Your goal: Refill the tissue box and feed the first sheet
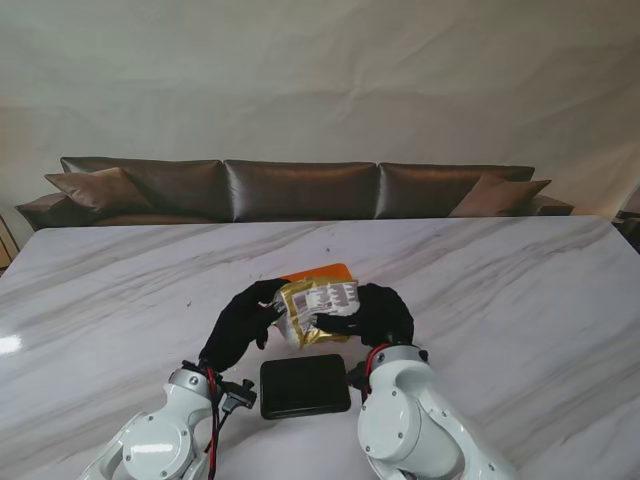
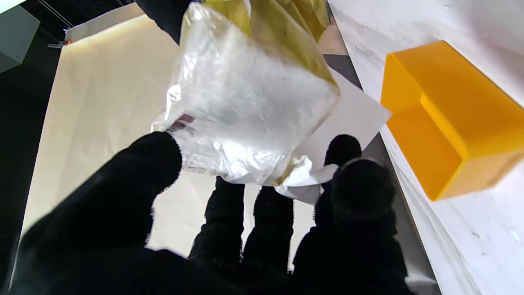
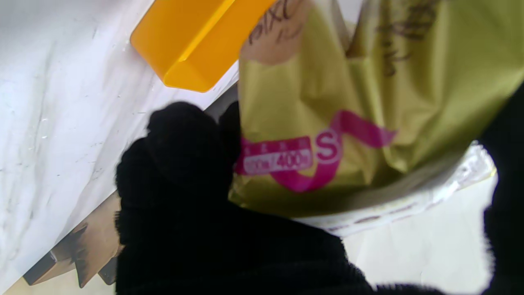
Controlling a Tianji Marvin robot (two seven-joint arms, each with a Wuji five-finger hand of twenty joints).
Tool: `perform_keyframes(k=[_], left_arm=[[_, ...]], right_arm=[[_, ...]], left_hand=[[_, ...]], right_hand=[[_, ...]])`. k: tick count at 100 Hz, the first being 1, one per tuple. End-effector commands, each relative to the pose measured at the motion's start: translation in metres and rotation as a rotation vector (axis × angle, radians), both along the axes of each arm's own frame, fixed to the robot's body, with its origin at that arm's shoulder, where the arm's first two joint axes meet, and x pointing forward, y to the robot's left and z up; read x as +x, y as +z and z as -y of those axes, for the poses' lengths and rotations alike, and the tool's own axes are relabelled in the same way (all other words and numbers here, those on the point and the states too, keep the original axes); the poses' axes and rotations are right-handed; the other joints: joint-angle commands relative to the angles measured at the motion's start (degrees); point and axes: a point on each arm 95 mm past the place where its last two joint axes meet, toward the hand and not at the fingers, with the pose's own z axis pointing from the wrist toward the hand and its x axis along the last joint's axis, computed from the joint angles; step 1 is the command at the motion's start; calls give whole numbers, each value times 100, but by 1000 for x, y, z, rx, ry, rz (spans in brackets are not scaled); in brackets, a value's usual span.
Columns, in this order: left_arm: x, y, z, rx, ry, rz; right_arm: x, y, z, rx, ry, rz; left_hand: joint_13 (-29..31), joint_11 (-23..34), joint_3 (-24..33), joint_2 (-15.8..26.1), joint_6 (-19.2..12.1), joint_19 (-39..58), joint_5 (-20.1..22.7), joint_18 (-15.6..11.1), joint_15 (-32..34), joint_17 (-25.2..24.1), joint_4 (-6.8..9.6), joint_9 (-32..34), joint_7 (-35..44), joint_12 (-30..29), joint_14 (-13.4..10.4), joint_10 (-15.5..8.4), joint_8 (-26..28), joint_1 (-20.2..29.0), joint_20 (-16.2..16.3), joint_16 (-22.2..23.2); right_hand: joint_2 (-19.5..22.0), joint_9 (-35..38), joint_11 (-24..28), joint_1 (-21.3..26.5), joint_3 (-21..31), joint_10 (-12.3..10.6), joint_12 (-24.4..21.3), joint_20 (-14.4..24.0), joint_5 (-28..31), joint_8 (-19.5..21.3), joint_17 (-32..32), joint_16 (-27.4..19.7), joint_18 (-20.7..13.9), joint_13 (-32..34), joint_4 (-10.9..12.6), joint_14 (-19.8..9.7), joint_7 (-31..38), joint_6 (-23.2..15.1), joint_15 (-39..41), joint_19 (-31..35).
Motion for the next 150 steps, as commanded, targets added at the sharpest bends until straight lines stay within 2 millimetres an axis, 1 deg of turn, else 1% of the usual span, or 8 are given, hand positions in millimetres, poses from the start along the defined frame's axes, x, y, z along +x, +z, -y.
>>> perform_keyframes(k=[1, 19, 43, 72, 87, 109, 119, 150], left_arm=[[-6, 0, -4, 10, 15, -7], [-10, -2, -13, 41, 72, -20], [-14, -5, -20, 116, 117, -35], [-19, -5, -20, 171, 151, -27], [-24, -4, -19, 212, 170, -21], [-35, -2, -20, 289, 206, -20], [-40, 0, -21, 342, 217, -19], [-54, -4, -22, 391, 241, -33]], right_arm=[[3, -3, -3, 8, 4, -24], [8, -8, -7, 16, -5, -46], [15, -10, -6, 1, -40, -41], [31, -5, -8, -51, -62, -28], [43, -5, -12, -83, -75, -26], [61, -11, -15, -143, -75, -21], [67, -16, -16, -180, -74, -21], [85, -32, -16, -245, -75, -28]], left_hand=[[-102, -8, -223, -27, 60, -285, -158, 168, -74, -677, 12, -252, -167, 6, 178, -212, -134, -202, 151, -119], [-513, -190, -523, -10, 107, -732, -350, 389, -350, -1181, -22, -610, -462, -47, 164, -198, -283, -329, 316, -188], [-1042, -464, -1324, -22, 147, -1557, -604, 732, -787, -2050, -172, -1103, -848, -199, 80, -212, -504, -193, 922, -362], [-1305, -612, -1563, 73, 175, -1985, -710, 916, -1069, -2715, -201, -1287, -1038, -293, 25, -207, -597, -172, 1004, -491], [-1423, -649, -1599, 110, 176, -2411, -710, 1141, -1340, -3251, -169, -1311, -1067, -333, -13, -205, -612, -157, 955, -668], [-1569, -767, -1601, 98, 165, -3507, -698, 1546, -1821, -3941, -153, -1364, -1091, -432, -66, -190, -623, -158, 523, -1077], [-1569, -882, -1620, 120, 146, -3981, -716, 1679, -2118, -4066, -150, -1333, -1120, -546, -168, -338, -636, -165, 331, -1319], [-1588, -987, -1669, 170, 115, -4429, -716, 1773, -2350, -4188, -126, -1337, -1180, -702, -229, -359, -652, -195, 158, -1502]], right_hand=[[445, 590, 570, 841, 2987, -596, 295, 5, 820, 407, 52, -14, -338, 62, 1273, -226, 2025, -2235, 103, 414], [454, 598, 577, 853, 2950, -582, 307, -16, 816, 415, 70, -9, -339, 77, 1288, -224, 2025, -2198, 110, 424], [450, 636, 583, 854, 2916, -579, 317, -39, 835, 405, 114, -4, -344, 121, 1265, -258, 2018, -2154, 126, 443], [461, 649, 536, 899, 2696, -599, 293, -79, 825, 290, 151, -12, -401, 140, 1175, -324, 1937, -2143, 106, 453], [447, 660, 456, 989, 2404, -630, 228, -136, 807, 91, 207, -46, -444, 172, 1017, -363, 1872, -2154, 35, 441], [510, 585, 396, 1001, 2261, -678, 175, -187, 740, -2, 203, -81, -485, 144, 863, -416, 1838, -2238, -62, 408], [564, 553, 388, 974, 2184, -717, 158, -213, 700, -18, 219, -88, -521, 139, 798, -458, 1811, -2284, -89, 388], [682, 487, 365, 989, 2013, -762, 104, -276, 606, -83, 240, -105, -580, 120, 641, -512, 1739, -2344, -159, 348]])
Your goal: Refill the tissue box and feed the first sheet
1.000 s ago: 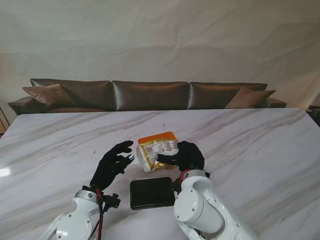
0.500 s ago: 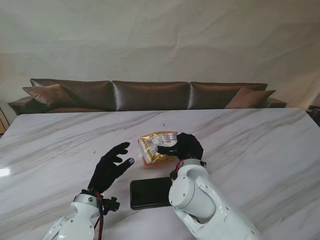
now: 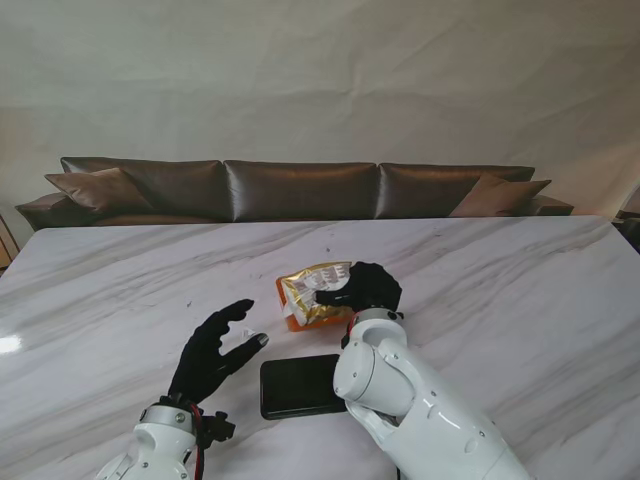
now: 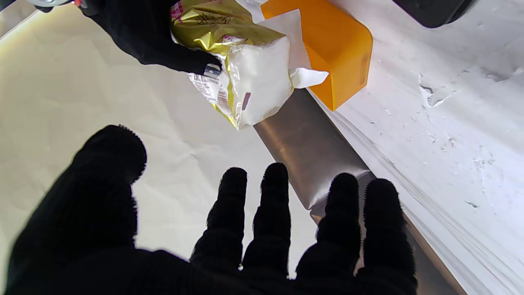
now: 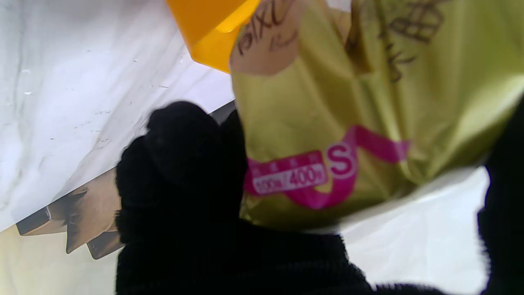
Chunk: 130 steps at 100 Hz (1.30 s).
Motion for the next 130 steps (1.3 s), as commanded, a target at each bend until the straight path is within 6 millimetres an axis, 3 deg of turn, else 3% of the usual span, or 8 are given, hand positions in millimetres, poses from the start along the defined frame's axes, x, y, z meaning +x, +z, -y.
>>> perform_keyframes(k=[1, 37, 54, 84, 130], left_arm=[[-5, -2, 2, -11, -1, -13], [-11, -1, 0, -11, 13, -23], [-14, 5, 0, 32, 3, -26], [-17, 3, 1, 47, 5, -40], [-16, 1, 1, 59, 6, -60]], right_arm=[[5, 0, -2, 6, 5, -4], [22, 21, 0, -37, 7, 38], [34, 16, -2, -52, -3, 26], [44, 9, -2, -112, 2, 16], [60, -12, -2, -168, 3, -2]], left_hand=[[-105, -93, -137, 174, -13, -100, -139, 122, -73, -149, -67, -217, -100, -78, -152, -201, -95, -59, -61, -55], [-155, -228, -178, 172, -29, -396, -143, 152, -322, -202, -59, -267, -179, -199, -211, -213, -116, -37, -158, -204], [-179, -498, -246, 203, -82, -738, -147, 197, -670, -238, -39, -270, -258, -509, -276, -209, -141, -38, -289, -462], [-180, -536, -253, 219, -115, -900, -126, 220, -755, -279, -22, -272, -305, -602, -288, -234, -151, -28, -348, -519], [-177, -520, -260, 224, -114, -958, -133, 217, -794, -278, -7, -276, -335, -624, -296, -242, -144, -27, -346, -519]], right_hand=[[623, 320, 76, 965, 1837, -688, -10, -88, 478, 111, 123, -78, -528, 47, 409, -467, 1365, -2281, -152, 311], [761, 223, 47, 980, 1673, -706, -59, -131, 365, 59, 111, -84, -544, 10, 259, -498, 1298, -2333, -204, 294], [813, 190, 41, 986, 1629, -715, -73, -145, 331, 41, 96, -87, -558, -8, 202, -499, 1277, -2345, -226, 281], [861, 159, 58, 957, 1557, -754, -87, -164, 285, 23, 96, -89, -599, -22, 154, -543, 1254, -2394, -251, 263], [997, 43, 25, 976, 1116, -836, -171, -212, 90, -281, 131, -98, -653, -30, -166, -617, 1153, -2527, -311, 239]])
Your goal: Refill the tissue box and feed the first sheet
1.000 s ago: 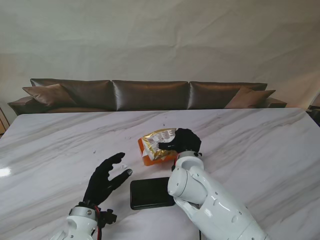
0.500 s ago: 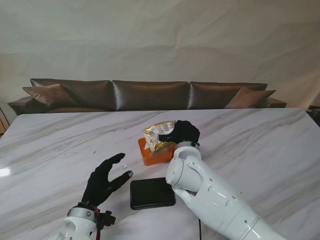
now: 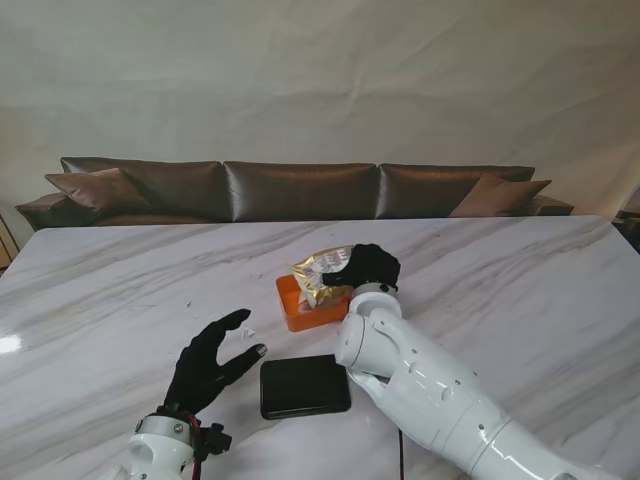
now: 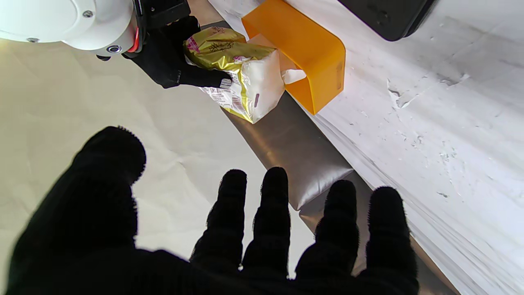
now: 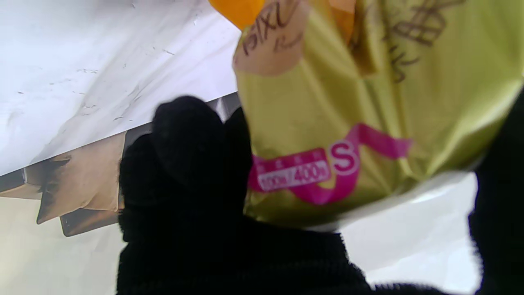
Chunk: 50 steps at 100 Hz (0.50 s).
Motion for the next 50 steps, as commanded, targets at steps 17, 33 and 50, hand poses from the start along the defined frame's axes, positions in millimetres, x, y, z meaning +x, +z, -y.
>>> perform_keyframes(k=[17, 33, 50], left_arm=[[0, -2, 1, 0, -9, -20], [0, -4, 0, -5, -8, -27], [0, -4, 0, -3, -11, -34]], right_arm=[[6, -5, -9, 16, 7, -10], [11, -11, -12, 16, -3, -16], [15, -19, -15, 17, -30, -31]], left_hand=[[-166, -99, -177, 179, -121, -102, -149, 100, -75, -135, -5, -278, -135, -58, -151, -229, -82, -26, -32, -52], [-156, -84, -178, 178, -115, -105, -145, 100, -69, -134, -6, -263, -137, -51, -144, -225, -80, -25, -28, -44], [-146, -79, -178, 183, -116, -107, -139, 100, -63, -134, -3, -253, -138, -49, -144, -231, -78, -27, -24, -37]], right_hand=[[747, -6, -95, 973, 812, -764, -226, -81, 33, -244, 69, -25, -489, -69, 198, -479, 1121, -2406, -258, 192], [677, -134, -114, 953, 650, -753, -267, -106, -122, -323, 9, -29, -473, -135, 148, -462, 1142, -2302, -296, 140], [672, -344, -90, 897, 387, -717, -305, -131, -345, -395, -115, -20, -443, -284, 93, -429, 1168, -2161, -330, 79]])
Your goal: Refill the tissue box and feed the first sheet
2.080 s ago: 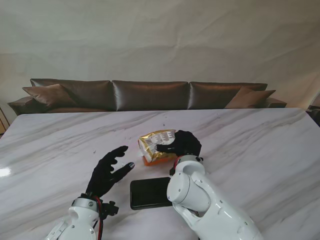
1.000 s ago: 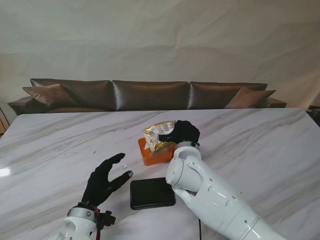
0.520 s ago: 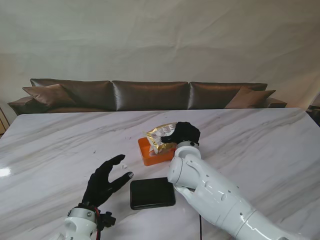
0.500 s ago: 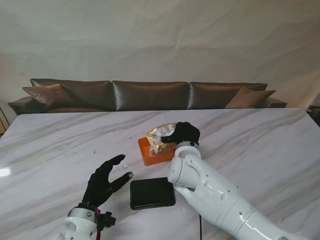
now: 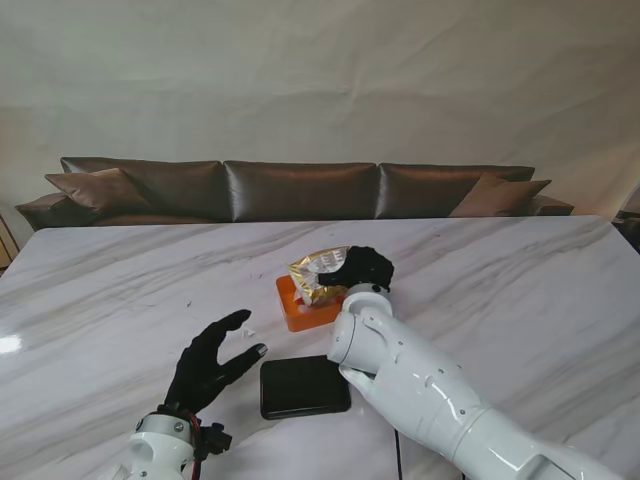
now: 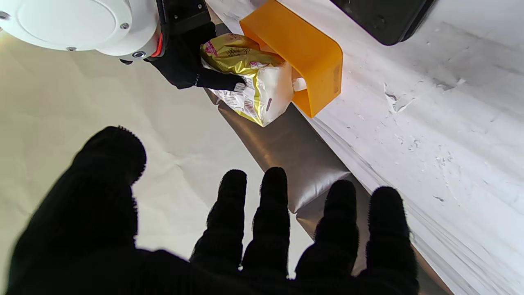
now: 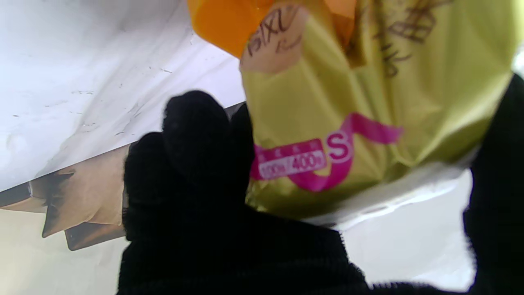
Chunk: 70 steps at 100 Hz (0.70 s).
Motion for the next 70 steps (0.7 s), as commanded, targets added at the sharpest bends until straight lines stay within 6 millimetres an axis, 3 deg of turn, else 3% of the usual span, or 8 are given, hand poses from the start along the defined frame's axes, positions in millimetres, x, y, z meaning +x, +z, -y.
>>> perform_keyframes(k=[1, 15, 27, 30, 37, 46, 54, 70], left_arm=[[-2, -3, 1, 1, -9, -19], [-2, -3, 0, 1, -9, -24], [-2, -3, 1, 0, -11, -25], [-2, -3, 1, 0, -11, -25], [-1, -4, 1, 0, -14, -26], [0, -4, 1, 2, -17, -27], [0, -3, 0, 5, -19, -27], [1, -3, -1, 4, -23, -26]], right_arm=[[2, -2, -6, 8, -2, -13], [4, -6, -6, 3, -2, -18], [5, -8, -6, 1, -11, -20], [5, -8, -6, 2, -14, -23], [5, -10, -6, 5, -17, -34], [5, -13, -6, 0, -14, -45], [5, -15, -5, -8, -12, -56], [5, -17, -4, -12, -20, -66]], left_hand=[[-149, -82, -179, 179, -115, -105, -141, 97, -63, -134, -3, -259, -126, -50, -138, -188, -77, -34, -24, -38], [-140, -80, -174, 188, -112, -106, -137, 97, -60, -133, -1, -252, -126, -48, -138, -187, -74, -28, -21, -34], [-129, -76, -178, 184, -113, -107, -143, 97, -57, -133, -2, -244, -131, -45, -140, -187, -75, -31, -19, -32], [-125, -78, -177, 184, -111, -107, -138, 97, -56, -133, -2, -246, -129, -46, -143, -190, -74, -29, -19, -31], [-123, -78, -177, 182, -110, -108, -141, 97, -55, -133, -2, -244, -132, -45, -141, -189, -74, -28, -18, -30], [-126, -75, -177, 192, -108, -109, -150, 97, -56, -133, -1, -237, -138, -44, -139, -189, -76, -30, -17, -30], [-119, -75, -178, 195, -110, -109, -147, 97, -52, -133, -1, -237, -138, -43, -138, -197, -76, -33, -16, -28], [-118, -72, -179, 194, -107, -109, -143, 97, -55, -127, 2, -230, -138, -42, -139, -194, -74, -30, -15, -29]], right_hand=[[487, -109, -4, 776, 636, -568, -74, -69, -1, 20, -81, -6, -238, -139, 288, -266, 937, -1994, -147, 104], [529, -569, -146, 702, 404, -571, -187, -103, -394, -6, -299, -10, -211, -453, 329, -216, 674, -1777, -248, -31], [778, -966, -105, 583, 78, -524, -288, -95, -655, 111, -418, 5, -182, -638, 571, -176, 228, -1468, -284, -116], [869, -1080, -77, 558, -41, -518, -299, -95, -723, 174, -442, 2, -187, -693, 671, -166, 103, -1401, -303, -141], [1209, -1487, 12, 470, -659, -526, -271, -111, -975, 709, -510, -18, -179, -891, 1277, -124, -325, -1235, -406, -233], [1028, -2013, 113, 301, -787, -562, -183, -134, -1474, 850, -630, -27, -160, -1174, 1511, -90, -486, -1142, -496, -349], [765, -2320, 175, 160, -571, -553, -144, -128, -1741, 838, -714, -12, -154, -1360, 1558, -61, -553, -1058, -523, -424], [741, -2851, 161, 50, -423, -456, -141, -113, -2139, 717, -886, 24, -128, -1739, 1554, -15, -755, -853, -537, -510]])
